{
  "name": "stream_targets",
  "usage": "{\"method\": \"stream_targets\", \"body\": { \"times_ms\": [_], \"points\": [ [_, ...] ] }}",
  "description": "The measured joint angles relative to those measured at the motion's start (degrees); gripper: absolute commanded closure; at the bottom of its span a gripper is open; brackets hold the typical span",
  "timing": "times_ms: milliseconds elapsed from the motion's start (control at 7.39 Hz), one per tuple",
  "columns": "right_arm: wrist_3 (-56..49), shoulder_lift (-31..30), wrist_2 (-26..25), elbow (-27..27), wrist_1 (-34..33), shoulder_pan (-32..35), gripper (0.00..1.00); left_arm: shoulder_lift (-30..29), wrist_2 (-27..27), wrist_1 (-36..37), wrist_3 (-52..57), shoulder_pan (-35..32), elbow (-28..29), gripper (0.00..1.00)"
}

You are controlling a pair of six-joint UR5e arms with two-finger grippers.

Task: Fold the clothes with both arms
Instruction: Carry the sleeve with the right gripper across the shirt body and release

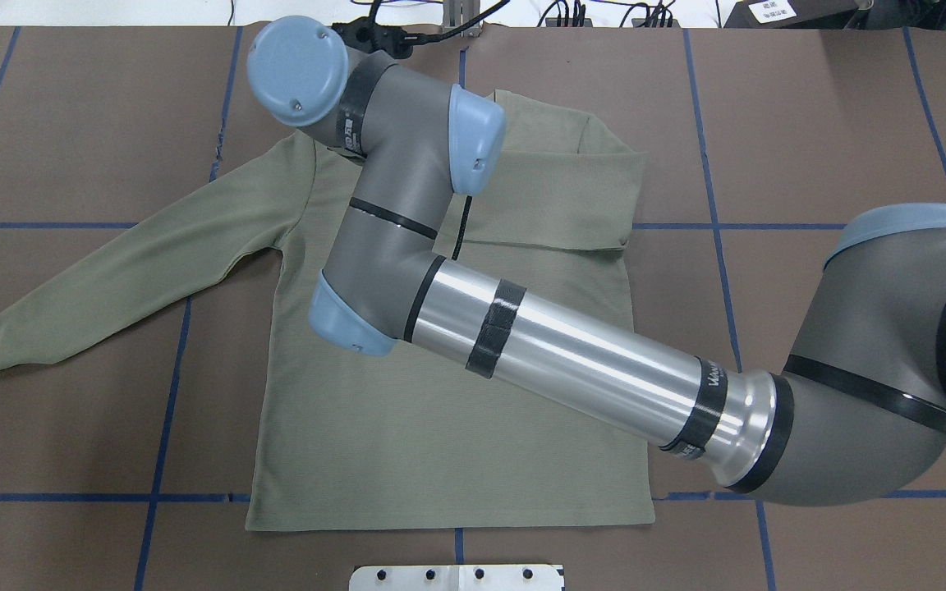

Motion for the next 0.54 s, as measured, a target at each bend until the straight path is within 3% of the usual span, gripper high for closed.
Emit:
{"method": "stream_targets", "body": {
  "times_ms": [135, 271, 406, 541],
  "points": [
    [0.23, 1.33, -1.27, -2.39, 1.37, -0.99, 1.0, -0.01, -0.01, -0.01, 0.01, 0.0, 0.12, 0.0],
    [0.36, 2.29, -1.96, -4.31, 3.38, -1.48, 0.85, -0.05, -0.01, -0.01, 0.01, 0.0, 0.24, 0.0],
    [0.62, 3.26, -2.39, -6.19, 5.46, -1.61, 0.17, -0.11, -0.01, -0.01, 0.01, 0.0, 0.34, 0.0],
    [0.97, 4.18, -2.73, -7.76, 7.0, -1.61, 0.0, -0.18, -0.01, -0.01, 0.01, 0.0, 0.38, 0.0]
  ]
}}
